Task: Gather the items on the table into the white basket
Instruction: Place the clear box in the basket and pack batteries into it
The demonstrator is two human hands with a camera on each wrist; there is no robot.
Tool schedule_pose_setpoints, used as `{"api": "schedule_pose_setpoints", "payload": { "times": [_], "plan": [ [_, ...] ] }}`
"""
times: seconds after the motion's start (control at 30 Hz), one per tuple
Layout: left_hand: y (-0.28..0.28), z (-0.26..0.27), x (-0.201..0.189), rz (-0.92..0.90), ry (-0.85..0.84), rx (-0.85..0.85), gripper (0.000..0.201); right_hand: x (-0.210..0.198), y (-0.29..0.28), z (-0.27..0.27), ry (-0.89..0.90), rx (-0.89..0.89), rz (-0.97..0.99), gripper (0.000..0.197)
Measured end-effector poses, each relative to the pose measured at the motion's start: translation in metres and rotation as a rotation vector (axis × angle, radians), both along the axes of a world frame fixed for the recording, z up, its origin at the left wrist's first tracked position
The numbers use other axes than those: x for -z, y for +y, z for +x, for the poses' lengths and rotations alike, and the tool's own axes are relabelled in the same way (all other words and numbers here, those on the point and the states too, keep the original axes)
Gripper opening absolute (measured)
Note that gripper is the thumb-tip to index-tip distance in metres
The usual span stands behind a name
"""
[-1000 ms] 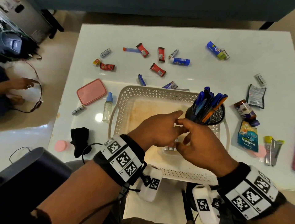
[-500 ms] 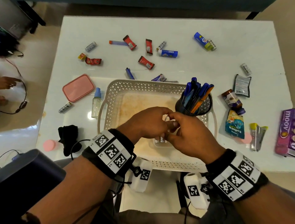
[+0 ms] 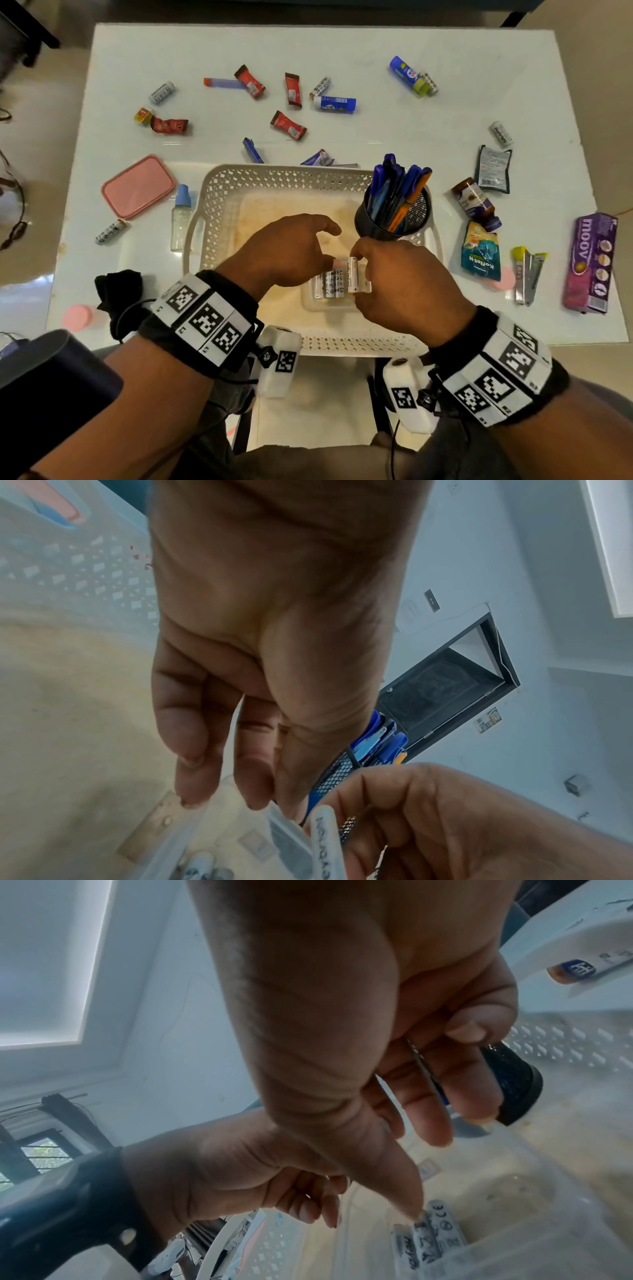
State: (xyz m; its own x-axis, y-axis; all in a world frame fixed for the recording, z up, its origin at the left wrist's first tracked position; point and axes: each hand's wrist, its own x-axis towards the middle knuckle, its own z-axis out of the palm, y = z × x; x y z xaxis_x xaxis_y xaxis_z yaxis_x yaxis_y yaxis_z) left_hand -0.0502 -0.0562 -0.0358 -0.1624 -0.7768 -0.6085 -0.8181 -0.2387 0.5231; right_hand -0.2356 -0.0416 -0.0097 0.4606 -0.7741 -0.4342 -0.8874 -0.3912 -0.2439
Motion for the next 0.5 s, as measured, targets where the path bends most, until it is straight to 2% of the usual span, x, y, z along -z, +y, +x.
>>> {"api": "schedule_pose_setpoints", "payload": {
  "times": [0.2, 0.5],
  "plan": [
    [0.0014, -0.0014, 0.0006, -0.009, -0.004, -0.002, 0.053, 0.0039, 0.0049, 0.0058, 0.082, 0.033, 0.062, 0.032],
    [0.0023, -0.0009, 0.0066, -0.022, 0.009, -0.020, 0.052, 0.0087, 0.0090, 0.0099, 0.104, 0.103, 0.094, 0.030]
  ]
}}
